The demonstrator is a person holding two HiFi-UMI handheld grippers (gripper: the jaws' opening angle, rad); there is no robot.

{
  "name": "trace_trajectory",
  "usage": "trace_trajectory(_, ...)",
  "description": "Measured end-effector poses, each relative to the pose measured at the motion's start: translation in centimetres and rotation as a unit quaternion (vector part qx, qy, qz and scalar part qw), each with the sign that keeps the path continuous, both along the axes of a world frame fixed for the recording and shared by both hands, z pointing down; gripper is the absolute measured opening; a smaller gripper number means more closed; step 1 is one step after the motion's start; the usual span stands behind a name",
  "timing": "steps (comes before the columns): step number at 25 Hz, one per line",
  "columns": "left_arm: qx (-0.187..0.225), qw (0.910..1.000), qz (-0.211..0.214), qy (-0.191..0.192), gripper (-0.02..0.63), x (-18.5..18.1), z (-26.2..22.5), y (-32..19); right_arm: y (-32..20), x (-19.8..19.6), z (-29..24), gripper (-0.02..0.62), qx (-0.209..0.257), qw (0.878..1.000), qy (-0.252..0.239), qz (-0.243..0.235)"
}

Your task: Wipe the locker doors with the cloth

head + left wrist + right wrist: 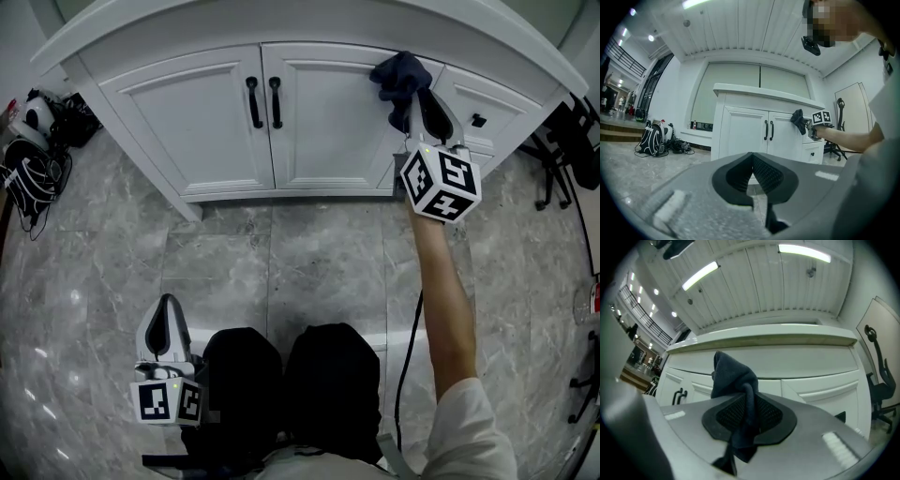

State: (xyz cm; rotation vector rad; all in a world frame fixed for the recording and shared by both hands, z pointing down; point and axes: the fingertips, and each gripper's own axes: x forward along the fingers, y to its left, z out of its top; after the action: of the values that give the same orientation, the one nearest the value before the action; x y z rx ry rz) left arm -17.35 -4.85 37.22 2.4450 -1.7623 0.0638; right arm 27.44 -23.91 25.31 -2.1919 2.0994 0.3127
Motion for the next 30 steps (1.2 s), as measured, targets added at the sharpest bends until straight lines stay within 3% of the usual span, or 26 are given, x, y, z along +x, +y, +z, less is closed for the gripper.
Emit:
trace_trajectory(4, 0.001, 1.0, -0.004, -0.002, 0.002, -0.4, 0.1, 0.0, 1.7, -6.0, 0.7, 0.066, 0.014, 0.996, 0.012, -0.084)
trace_trajectory(9, -0.001, 1.0, -0.008, -0.004, 0.002, -0.7, 0.0, 0.3, -0.3, -13.3, 5.2, 0.066, -0.028, 0.985, -0.024, -0.171)
trace_trajectory(14, 0.001, 0.9998, -0.016, -0.008, 0.002, -1.4, -0.4, 0.7, -4.3, -16.6, 9.1, 0.066, -0.084, 0.979, -0.056, -0.179)
trace_trajectory(19, 0.003, 0.9996, -0.024, -0.012, 0.002, -2.1, -0.5, 0.9, -5.9, -15.2, 9.6, 0.066, -0.1, 0.98, -0.093, -0.146)
trace_trajectory(30, 0.0, 0.9998, -0.018, -0.01, 0.002, -1.6, -0.1, 0.8, -4.3, -7.0, 8.9, 0.066, -0.092, 0.991, -0.068, -0.069)
